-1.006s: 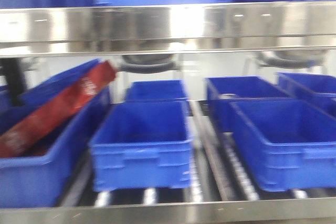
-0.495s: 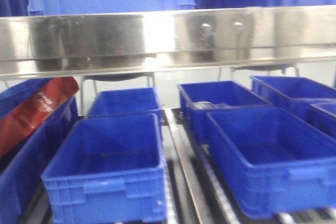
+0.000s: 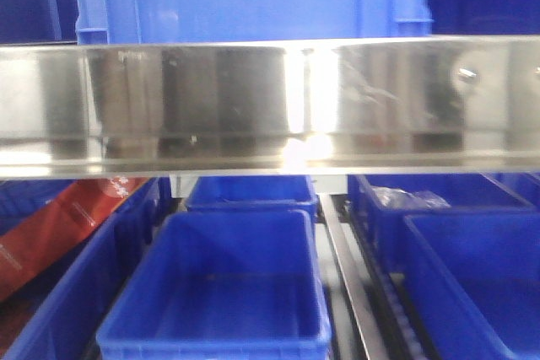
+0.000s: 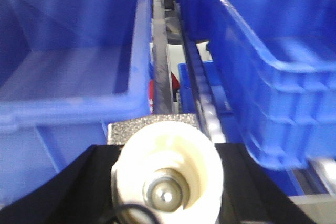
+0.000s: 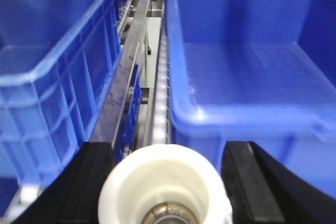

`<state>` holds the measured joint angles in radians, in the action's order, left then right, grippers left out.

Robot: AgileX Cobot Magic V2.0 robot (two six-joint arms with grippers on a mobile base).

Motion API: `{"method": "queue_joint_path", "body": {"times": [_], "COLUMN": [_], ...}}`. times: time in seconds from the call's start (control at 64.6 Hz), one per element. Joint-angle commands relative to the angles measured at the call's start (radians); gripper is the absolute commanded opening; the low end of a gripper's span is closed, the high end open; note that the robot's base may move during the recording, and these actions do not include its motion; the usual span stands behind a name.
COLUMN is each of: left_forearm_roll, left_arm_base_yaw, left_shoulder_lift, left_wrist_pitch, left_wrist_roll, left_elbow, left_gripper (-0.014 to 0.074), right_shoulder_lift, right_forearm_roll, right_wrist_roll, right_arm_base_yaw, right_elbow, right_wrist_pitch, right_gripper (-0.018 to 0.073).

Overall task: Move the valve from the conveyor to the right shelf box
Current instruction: 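Move both held valves over an open blue bin on the shelf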

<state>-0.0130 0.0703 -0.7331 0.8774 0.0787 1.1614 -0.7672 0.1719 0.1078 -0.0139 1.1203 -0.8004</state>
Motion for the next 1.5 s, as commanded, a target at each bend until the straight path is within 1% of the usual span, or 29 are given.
{"method": "queue_joint_path", "body": {"times": [0.0, 1.486], "left_forearm_roll": [-0.004, -0.004], "left_arm_base_yaw": [-0.007, -0.007], "left_shoulder_lift": [0.008, 0.008], "left_wrist_pitch": [-0.057, -0.057], "left_wrist_roll": [-0.004, -0.004], "left_elbow": [0.01, 0.01], "left_gripper": [-0.0111, -0.0111], "right_shoulder_lift": [0.01, 0.01], "right_forearm_roll": [-0.001, -0.001], "right_wrist_roll": [0.005, 0.005], "right_arm_base_yaw": [-0.002, -0.002], "right_elbow": [0.016, 0.016], "right_wrist_pitch": [0.076, 0.076], "right_gripper": [-0.0153, -0.0153]}}
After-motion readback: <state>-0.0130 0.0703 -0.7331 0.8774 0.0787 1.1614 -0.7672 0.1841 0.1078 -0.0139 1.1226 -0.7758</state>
